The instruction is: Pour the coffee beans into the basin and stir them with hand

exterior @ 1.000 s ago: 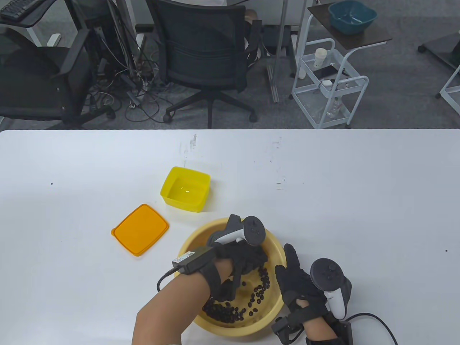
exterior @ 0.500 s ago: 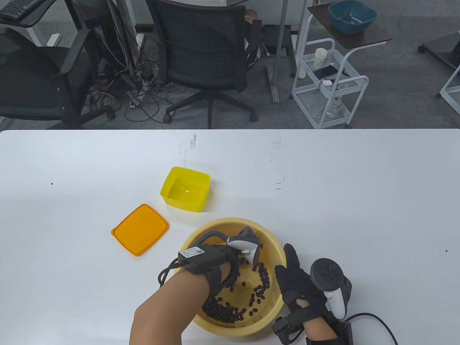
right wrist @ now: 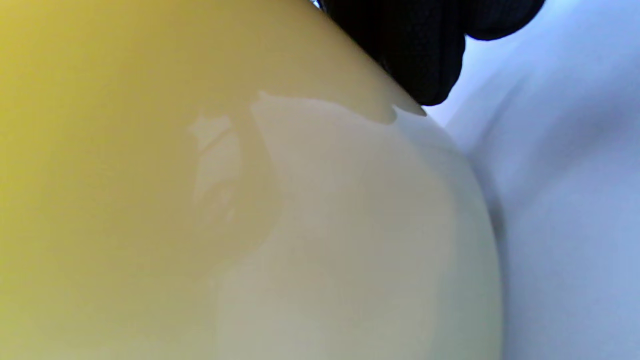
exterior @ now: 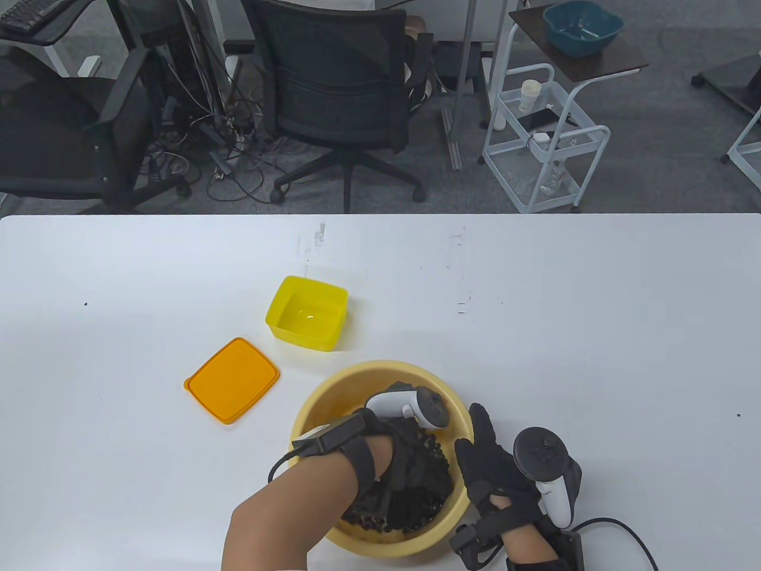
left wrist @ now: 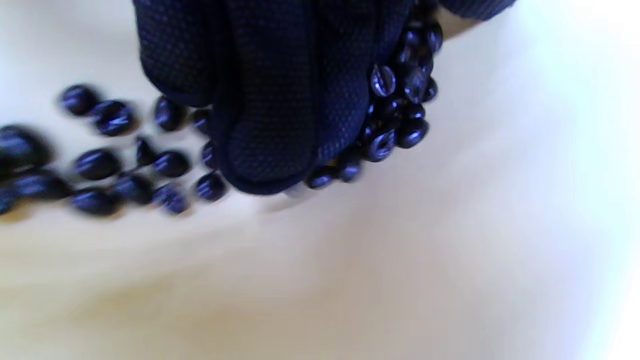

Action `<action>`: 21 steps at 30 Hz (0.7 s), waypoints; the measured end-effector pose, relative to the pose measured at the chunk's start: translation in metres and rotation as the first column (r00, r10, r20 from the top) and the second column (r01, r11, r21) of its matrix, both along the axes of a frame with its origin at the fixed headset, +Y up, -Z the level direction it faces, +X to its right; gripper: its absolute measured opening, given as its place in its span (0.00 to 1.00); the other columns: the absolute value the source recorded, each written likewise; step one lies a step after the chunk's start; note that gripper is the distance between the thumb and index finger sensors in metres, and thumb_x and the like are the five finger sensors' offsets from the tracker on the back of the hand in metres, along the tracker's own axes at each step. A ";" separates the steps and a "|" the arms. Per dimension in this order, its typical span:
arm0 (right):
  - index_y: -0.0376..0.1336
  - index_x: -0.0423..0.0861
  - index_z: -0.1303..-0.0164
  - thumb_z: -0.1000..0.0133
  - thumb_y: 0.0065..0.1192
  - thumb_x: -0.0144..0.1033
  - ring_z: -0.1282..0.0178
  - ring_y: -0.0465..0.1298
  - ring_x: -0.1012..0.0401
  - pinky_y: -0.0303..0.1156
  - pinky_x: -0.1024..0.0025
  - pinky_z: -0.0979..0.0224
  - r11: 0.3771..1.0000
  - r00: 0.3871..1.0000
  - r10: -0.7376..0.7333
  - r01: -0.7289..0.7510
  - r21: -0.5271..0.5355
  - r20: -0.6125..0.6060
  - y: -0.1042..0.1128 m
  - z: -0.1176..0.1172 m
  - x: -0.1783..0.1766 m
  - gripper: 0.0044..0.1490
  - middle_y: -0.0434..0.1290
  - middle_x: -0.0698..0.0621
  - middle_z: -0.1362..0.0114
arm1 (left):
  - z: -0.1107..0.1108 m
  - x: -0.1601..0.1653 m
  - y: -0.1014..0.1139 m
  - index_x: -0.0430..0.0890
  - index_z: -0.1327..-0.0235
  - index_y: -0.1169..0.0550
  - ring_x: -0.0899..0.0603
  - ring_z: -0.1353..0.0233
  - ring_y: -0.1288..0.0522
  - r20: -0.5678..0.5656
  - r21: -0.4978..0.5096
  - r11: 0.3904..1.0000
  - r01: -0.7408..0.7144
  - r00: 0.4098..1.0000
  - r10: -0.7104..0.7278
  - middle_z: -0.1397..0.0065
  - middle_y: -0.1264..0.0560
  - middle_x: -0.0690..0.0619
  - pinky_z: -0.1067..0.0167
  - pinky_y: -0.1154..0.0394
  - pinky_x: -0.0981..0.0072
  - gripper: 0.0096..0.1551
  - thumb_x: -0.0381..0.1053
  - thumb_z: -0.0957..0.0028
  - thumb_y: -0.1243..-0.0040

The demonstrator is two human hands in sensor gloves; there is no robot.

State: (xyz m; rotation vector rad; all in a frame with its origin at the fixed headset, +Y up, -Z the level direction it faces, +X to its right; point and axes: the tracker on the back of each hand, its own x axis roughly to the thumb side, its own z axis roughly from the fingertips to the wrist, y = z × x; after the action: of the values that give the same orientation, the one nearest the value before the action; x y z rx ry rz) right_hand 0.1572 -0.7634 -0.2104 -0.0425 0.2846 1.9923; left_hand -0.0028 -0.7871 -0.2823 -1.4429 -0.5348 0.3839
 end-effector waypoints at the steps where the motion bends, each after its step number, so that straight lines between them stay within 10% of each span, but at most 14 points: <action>1: 0.33 0.43 0.26 0.43 0.42 0.44 0.36 0.70 0.37 0.57 0.39 0.30 1.000 1.000 0.001 -0.001 0.000 0.000 0.000 0.000 0.000 0.42 0.58 0.35 0.30 | -0.004 0.000 0.001 0.33 0.42 0.28 0.44 0.47 0.12 -0.036 0.033 0.999 -0.035 0.999 0.036 0.44 0.18 0.45 0.38 0.25 0.52 0.35 0.62 0.40 0.58; 9: 0.33 0.44 0.26 0.43 0.42 0.44 0.36 0.70 0.37 0.57 0.39 0.30 1.000 1.000 0.000 0.000 0.000 0.000 0.000 0.000 0.000 0.42 0.58 0.36 0.30 | -0.027 -0.013 0.012 0.34 0.38 0.34 0.47 0.45 0.15 -0.227 0.208 0.977 -0.051 0.969 0.099 0.42 0.21 0.46 0.35 0.28 0.54 0.35 0.63 0.39 0.60; 21: 0.33 0.43 0.26 0.43 0.42 0.44 0.36 0.70 0.37 0.57 0.39 0.30 1.000 1.000 -0.002 0.002 -0.001 0.000 -0.001 0.000 0.000 0.42 0.58 0.35 0.30 | -0.032 -0.016 0.031 0.33 0.37 0.33 0.44 0.48 0.16 -0.207 0.454 0.891 0.006 0.973 0.099 0.43 0.21 0.43 0.31 0.32 0.51 0.36 0.62 0.40 0.57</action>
State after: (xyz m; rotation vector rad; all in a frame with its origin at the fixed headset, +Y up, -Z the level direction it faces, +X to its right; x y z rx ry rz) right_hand 0.1571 -0.7640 -0.2104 -0.0433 0.2858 1.9901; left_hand -0.0193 -0.7562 -0.3145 -0.9216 -0.4390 0.4234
